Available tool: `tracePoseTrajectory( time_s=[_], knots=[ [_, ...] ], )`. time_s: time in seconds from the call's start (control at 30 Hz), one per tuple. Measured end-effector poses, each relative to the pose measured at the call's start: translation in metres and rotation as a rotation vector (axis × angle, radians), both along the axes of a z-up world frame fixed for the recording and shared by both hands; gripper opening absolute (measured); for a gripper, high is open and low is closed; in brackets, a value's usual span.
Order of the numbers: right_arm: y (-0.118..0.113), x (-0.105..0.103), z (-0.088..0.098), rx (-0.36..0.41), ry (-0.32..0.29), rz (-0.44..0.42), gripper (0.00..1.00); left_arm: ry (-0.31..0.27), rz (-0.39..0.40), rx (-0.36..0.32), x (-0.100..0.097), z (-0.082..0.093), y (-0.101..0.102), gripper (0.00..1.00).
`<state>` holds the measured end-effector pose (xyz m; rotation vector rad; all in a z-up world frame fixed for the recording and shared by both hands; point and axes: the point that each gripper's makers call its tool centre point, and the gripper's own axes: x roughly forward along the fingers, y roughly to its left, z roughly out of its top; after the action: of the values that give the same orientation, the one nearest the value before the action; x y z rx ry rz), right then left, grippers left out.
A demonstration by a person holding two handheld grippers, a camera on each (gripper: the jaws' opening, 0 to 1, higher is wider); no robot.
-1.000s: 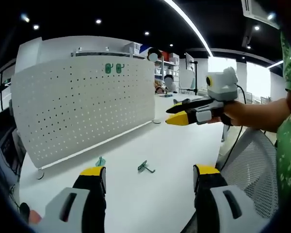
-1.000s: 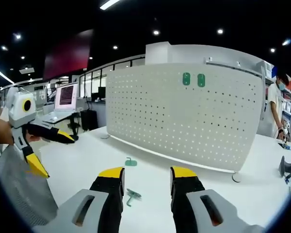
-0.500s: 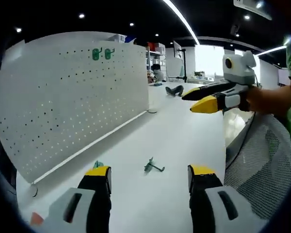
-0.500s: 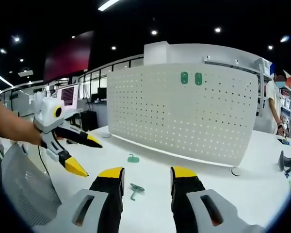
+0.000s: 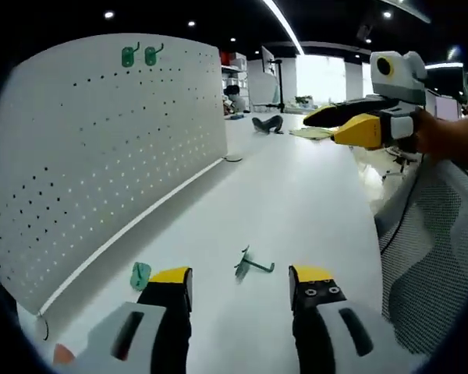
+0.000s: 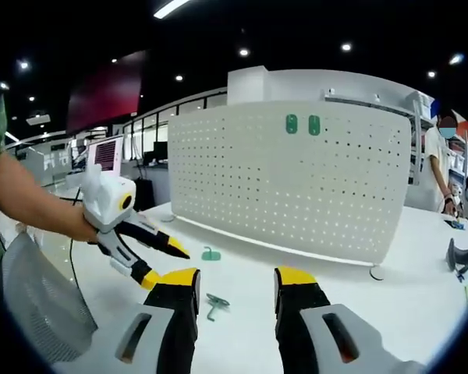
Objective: Insert the hook assembly into the mounting plate slot until the hook locks in place.
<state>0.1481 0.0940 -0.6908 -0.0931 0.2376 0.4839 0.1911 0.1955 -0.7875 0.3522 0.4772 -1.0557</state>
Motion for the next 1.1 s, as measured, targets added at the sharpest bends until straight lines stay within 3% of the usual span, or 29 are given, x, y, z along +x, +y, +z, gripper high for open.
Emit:
tracePoseTrajectory(
  time_s=[0.43, 0.73, 1.1],
  knots=[
    [-0.007, 0.001, -0.002, 0.012, 0.014, -0.021, 0.39, 0.036, -0.073, 0.064, 0.009, -0.025, -0.014, 0.45],
    [-0.009, 0.003, -0.006, 0.012, 0.029, -0.025, 0.40, 0.043, -0.114, 0.082, 0.011, -0.034, -0.021, 0.27],
    [0.004, -0.004, -0.020, 0.019, 0.105, 0.046, 0.39, 0.058, -0.141, 0.109, 0.008, -0.047, -0.026, 0.23]
  ],
)
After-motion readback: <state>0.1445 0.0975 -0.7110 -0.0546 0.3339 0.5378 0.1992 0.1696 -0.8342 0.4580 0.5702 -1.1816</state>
